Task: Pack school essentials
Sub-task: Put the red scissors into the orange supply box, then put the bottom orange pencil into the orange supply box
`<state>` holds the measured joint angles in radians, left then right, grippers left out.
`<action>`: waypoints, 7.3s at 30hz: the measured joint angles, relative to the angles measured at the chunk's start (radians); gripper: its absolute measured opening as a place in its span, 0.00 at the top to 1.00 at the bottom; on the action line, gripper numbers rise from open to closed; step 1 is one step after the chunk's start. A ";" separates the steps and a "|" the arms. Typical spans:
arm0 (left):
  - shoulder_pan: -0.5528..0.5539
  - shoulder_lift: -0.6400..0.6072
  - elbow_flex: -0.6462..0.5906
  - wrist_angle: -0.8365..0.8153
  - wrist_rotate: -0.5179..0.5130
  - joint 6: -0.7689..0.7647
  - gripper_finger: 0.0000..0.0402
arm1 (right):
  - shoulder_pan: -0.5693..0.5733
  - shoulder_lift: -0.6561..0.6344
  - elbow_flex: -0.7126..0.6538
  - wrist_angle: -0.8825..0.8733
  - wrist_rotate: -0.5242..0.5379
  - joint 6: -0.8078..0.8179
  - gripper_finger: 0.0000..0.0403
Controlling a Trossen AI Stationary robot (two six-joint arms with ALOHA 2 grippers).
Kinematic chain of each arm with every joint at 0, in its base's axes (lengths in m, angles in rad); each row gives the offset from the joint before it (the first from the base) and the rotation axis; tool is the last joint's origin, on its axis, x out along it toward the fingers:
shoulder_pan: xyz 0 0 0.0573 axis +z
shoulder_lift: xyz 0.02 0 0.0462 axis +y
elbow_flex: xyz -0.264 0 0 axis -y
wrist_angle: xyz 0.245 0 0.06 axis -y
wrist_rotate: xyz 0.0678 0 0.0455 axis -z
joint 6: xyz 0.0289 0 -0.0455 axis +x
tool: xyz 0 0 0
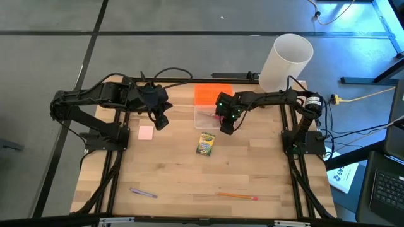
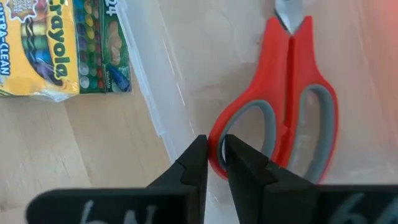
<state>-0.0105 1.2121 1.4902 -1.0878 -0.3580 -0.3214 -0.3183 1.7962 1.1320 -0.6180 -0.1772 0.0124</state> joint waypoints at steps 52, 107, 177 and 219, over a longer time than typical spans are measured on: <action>-0.006 0.000 0.000 -0.087 0.005 -0.070 1.00 | 0.080 -0.075 0.370 -0.473 -0.055 0.061 0.71; -0.361 0.199 0.000 0.500 0.004 0.061 1.00 | 1.320 -0.405 0.296 -0.643 0.457 1.078 0.71; -0.358 0.206 0.000 0.471 0.030 0.249 1.00 | 1.341 -0.026 -0.138 0.112 0.465 0.921 0.71; -0.358 0.206 0.000 0.471 0.029 0.245 1.00 | 1.340 0.035 -0.136 0.089 0.429 0.982 0.86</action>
<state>-0.3687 1.4178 1.4899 -0.6167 -0.3289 -0.0759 1.0214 1.8313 0.9958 -0.5293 0.2520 0.9940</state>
